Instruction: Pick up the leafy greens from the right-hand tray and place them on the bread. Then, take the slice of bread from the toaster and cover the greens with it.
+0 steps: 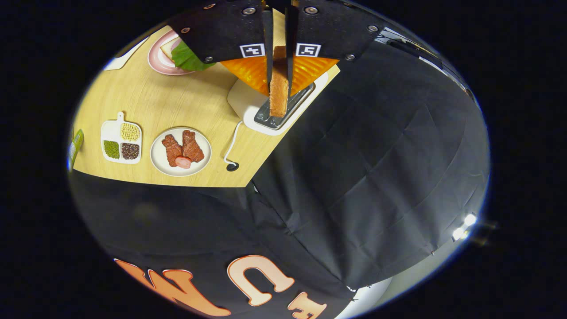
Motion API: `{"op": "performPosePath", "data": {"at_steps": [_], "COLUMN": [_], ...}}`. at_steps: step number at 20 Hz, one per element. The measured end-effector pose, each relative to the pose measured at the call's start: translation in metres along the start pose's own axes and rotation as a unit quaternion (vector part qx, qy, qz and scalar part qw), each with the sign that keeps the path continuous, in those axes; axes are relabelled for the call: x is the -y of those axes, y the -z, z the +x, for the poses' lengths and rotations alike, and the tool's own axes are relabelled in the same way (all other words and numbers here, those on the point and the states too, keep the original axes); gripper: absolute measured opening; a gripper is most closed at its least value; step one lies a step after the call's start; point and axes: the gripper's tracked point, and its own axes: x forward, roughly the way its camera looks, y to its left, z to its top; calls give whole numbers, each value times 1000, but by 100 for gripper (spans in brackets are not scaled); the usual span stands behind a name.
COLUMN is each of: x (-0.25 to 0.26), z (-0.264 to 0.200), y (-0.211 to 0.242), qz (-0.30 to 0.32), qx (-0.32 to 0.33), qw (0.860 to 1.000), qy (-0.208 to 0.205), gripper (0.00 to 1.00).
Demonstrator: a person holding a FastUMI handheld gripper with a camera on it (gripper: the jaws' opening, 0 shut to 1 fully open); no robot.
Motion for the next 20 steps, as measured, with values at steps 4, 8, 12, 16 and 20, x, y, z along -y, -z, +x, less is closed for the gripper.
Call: {"op": "performPosePath", "data": {"at_steps": [4,8,12,16,20], "x": [21,47,79,100,108], "z": [-12,-20,-26,-29,-35], "y": [13,28,49,71,92], "qz": [14,40,70,97,115], "qx": [1,1,-4,-12,-15], "qw": [1000,999,997,995,993], "qy": [2,11,16,17,-1], "gripper": [11,11,11,11,11]}}
